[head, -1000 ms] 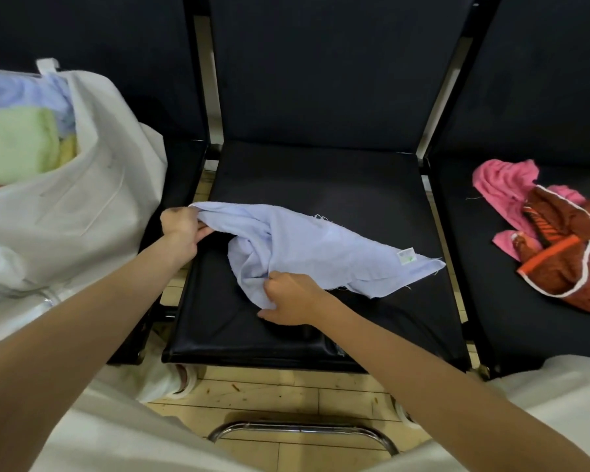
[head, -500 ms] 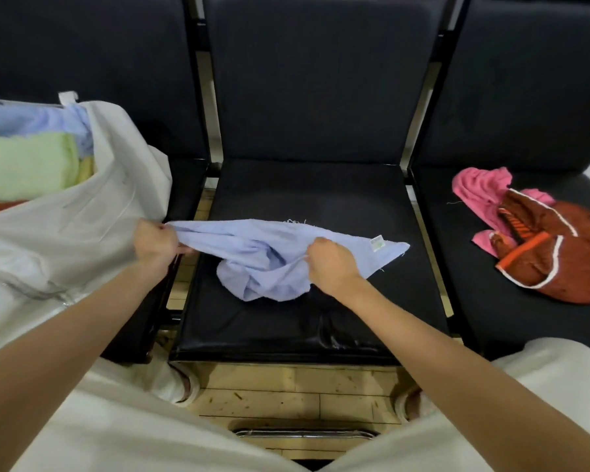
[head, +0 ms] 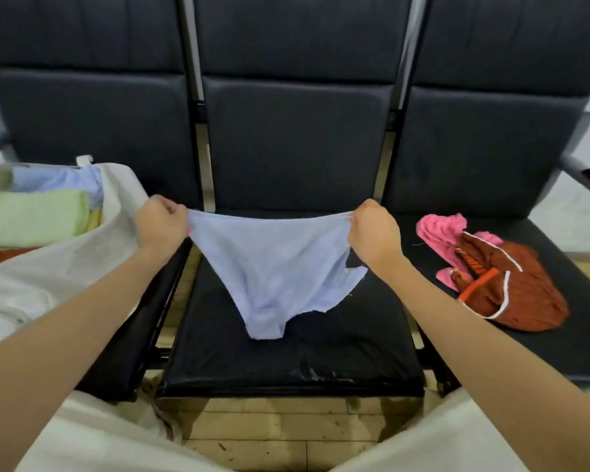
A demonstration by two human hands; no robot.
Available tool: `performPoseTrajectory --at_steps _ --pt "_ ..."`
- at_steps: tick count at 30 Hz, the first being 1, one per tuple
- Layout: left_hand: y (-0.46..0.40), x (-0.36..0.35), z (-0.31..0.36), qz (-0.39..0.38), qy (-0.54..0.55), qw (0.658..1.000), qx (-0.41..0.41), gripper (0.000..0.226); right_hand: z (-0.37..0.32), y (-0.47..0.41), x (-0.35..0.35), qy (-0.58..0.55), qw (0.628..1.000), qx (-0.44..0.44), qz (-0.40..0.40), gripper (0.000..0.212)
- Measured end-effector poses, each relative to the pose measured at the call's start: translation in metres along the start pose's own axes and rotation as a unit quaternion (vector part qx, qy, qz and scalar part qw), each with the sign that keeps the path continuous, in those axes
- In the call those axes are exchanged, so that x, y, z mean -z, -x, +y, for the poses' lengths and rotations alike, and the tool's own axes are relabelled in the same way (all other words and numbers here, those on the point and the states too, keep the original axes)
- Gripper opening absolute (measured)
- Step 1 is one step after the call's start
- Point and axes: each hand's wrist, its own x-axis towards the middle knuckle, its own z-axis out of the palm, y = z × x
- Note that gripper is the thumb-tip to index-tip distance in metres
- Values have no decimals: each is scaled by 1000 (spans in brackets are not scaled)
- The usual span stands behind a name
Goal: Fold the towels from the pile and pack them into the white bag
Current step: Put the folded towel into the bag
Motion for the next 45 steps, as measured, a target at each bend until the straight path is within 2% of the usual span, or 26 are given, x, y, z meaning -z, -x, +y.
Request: performPoseTrajectory --at_steps 3,5,8,12,19,22,24,27,31,35,38,40,45 --pt "-1 14 49 61 171 983 -24 13 1 -10 14 -67 995 -16 69 21" --pt "1 25 77 102 212 970 -56 17 0 -14 27 -129 984 -21 119 30" --pt "3 43 101 133 234 960 -76 22 -5 -14 47 -187 969 -26 158 32" --pt "11 56 113 155 256 952 -68 23 -8 -9 60 -206 960 -9 187 14" --pt "21 73 111 167 252 951 -58 23 -12 14 70 -234 956 8 174 13" --pt "24 81 115 200 266 936 -112 23 -11 15 73 -231 945 17 229 13" --pt "23 86 118 194 261 936 -132 24 -10 11 77 -202 957 25 205 17" --pt "20 88 115 169 247 950 -91 23 -11 12 81 -169 965 58 194 21" --pt "21 87 110 175 250 949 -76 11 -11 16 78 -210 954 54 209 18" --pt "21 84 107 196 219 952 -81 26 -8 21 71 -255 939 55 222 14" --pt "16 74 103 185 208 956 -89 14 -6 19 62 -301 927 52 216 20" --pt "9 63 100 158 174 967 -98 17 -1 10 52 -318 926 40 197 24" --pt "-27 33 110 48 116 989 -79 25 13 -34 34 -338 929 -25 149 15"
